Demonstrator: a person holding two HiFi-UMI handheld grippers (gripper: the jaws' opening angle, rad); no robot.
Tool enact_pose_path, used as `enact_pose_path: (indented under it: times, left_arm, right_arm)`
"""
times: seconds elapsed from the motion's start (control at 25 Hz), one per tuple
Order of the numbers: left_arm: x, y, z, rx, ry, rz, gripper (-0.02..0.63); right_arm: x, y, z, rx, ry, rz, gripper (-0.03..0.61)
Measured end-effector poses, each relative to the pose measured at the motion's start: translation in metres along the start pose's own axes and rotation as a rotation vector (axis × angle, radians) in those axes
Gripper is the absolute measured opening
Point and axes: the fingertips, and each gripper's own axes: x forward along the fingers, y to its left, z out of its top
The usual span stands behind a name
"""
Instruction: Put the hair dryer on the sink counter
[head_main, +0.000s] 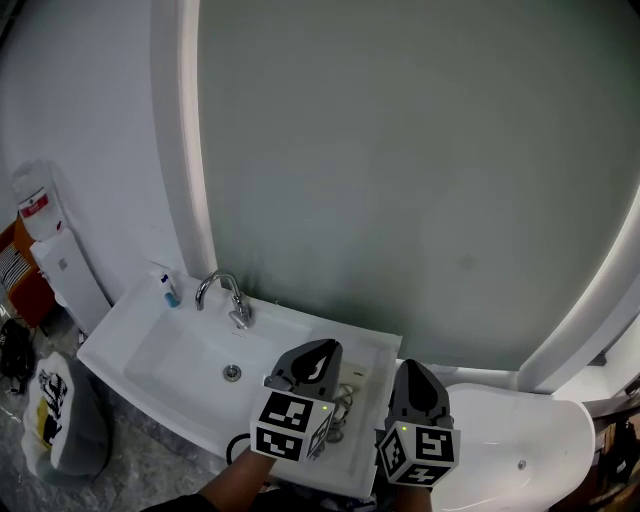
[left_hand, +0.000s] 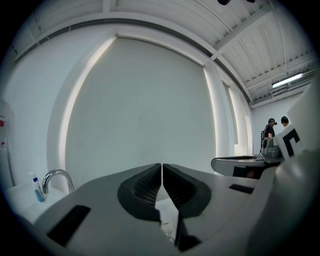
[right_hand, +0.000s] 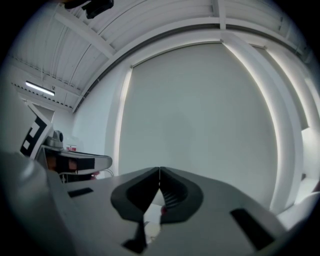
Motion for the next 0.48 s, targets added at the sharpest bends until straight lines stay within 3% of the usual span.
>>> enact_pose_path:
  times: [0.32,0.48]
  left_arm:
    - [-0.002,0.004,0.033,-0.016,-0.086,-0.021,0.02]
    - [-0.001,0.001,0.036,-0.003,-0.087,-0.032,0.02]
  right_arm:
    - [0.001,-0.003,0.022,-0.023,-0.06,-0.018,0.021]
    - [0.0,-0.003,0.026,-0.018,-0.069,-0.024,0.021]
